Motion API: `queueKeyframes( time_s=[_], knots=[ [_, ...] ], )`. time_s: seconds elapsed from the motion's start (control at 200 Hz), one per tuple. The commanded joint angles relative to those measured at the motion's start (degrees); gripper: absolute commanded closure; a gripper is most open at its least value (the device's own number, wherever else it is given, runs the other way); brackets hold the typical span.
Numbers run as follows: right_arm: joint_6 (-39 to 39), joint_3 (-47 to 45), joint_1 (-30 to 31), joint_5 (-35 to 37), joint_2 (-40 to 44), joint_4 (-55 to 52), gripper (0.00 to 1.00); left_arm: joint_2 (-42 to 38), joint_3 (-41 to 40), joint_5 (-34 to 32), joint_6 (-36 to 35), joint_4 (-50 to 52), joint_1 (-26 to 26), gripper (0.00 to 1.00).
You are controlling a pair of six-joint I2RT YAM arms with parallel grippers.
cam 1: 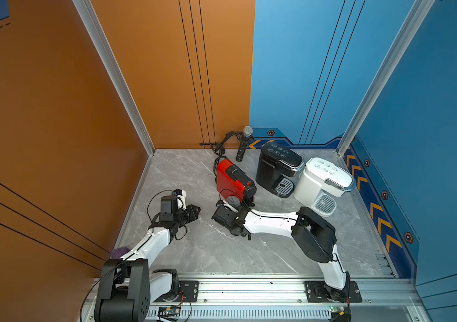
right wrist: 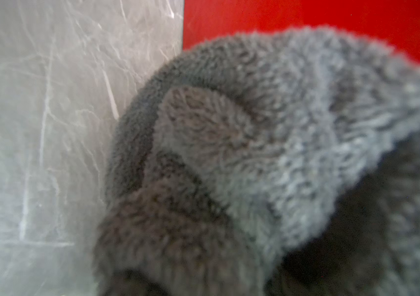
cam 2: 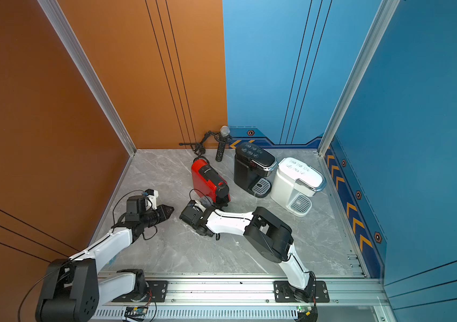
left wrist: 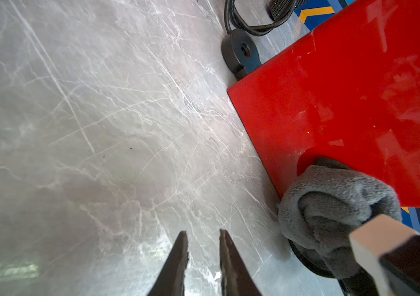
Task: Wipe the surface of a coffee machine
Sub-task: Adjust the coffee machine at the center of the board.
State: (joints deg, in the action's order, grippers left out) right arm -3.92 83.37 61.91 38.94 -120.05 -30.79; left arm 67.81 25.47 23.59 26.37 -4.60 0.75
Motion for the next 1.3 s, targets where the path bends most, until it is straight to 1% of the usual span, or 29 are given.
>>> queueKeyframes(
  time_s=[0.0,0.035,0.055,0.3,0.395,0.49,0.57,0.651,0.781,0.971,1.041,1.141,1.261,1.296],
  knots=[
    [-1.9,-1.0,-3.0,2.5,0.2,-1.0,1.0,-0.8,-0.7,0.7,-0.2,-0.3,-0.1,0.75],
    [-1.8,-1.1,-3.1,2.3,0.8,-0.7,1.0,-0.7,-0.8,0.7,-0.2,-0.3,-0.1,0.75],
    [-1.6,-1.2,-3.1,2.2,2.9,-0.4,1.0,-0.6,-0.7,0.7,-0.2,-0.3,-0.2,0.75],
    [1.1,-1.6,-3.7,4.0,16.4,1.7,1.0,-0.1,-0.6,1.0,-0.2,-0.3,-0.2,0.75],
    [2.0,-1.8,-4.4,3.4,20.7,2.7,1.0,0.2,-0.6,0.8,-0.3,-0.3,-0.3,0.75],
    [2.0,-1.5,-5.8,0.9,24.1,3.6,1.0,0.5,-0.4,0.6,-0.4,-0.3,-0.3,0.75],
    [1.2,-1.3,-7.9,-5.8,25.0,4.9,1.0,0.8,-0.4,0.6,-0.4,-0.3,-0.4,0.75],
    [-0.2,0.8,-9.9,-12.8,23.4,5.0,1.0,1.0,-0.2,0.6,-0.4,-0.3,-0.5,0.76],
    [-2.9,4.3,-12.2,-18.0,19.8,4.7,1.0,0.6,-0.5,0.6,-0.4,-0.3,-0.5,0.75],
    [-8.2,10.2,-18.4,-29.7,14.9,1.9,1.0,0.3,-0.5,0.4,-0.5,-0.3,-0.5,0.76],
    [-9.1,12.5,-19.6,-32.6,12.8,1.1,1.0,0.5,-0.4,0.4,-0.5,-0.3,-0.6,0.76],
    [-9.4,16.5,-20.2,-34.8,8.8,0.6,1.0,0.7,-0.4,0.4,-0.5,-0.3,-0.6,0.76],
    [-9.7,26.7,-20.3,-38.7,1.7,-3.1,1.0,0.7,-0.5,0.3,-0.6,-0.3,-0.6,0.76],
    [-9.8,29.6,-20.2,-39.4,-1.8,-4.1,1.0,0.7,-0.4,0.2,-0.5,-0.3,-0.6,0.76]
  ],
)
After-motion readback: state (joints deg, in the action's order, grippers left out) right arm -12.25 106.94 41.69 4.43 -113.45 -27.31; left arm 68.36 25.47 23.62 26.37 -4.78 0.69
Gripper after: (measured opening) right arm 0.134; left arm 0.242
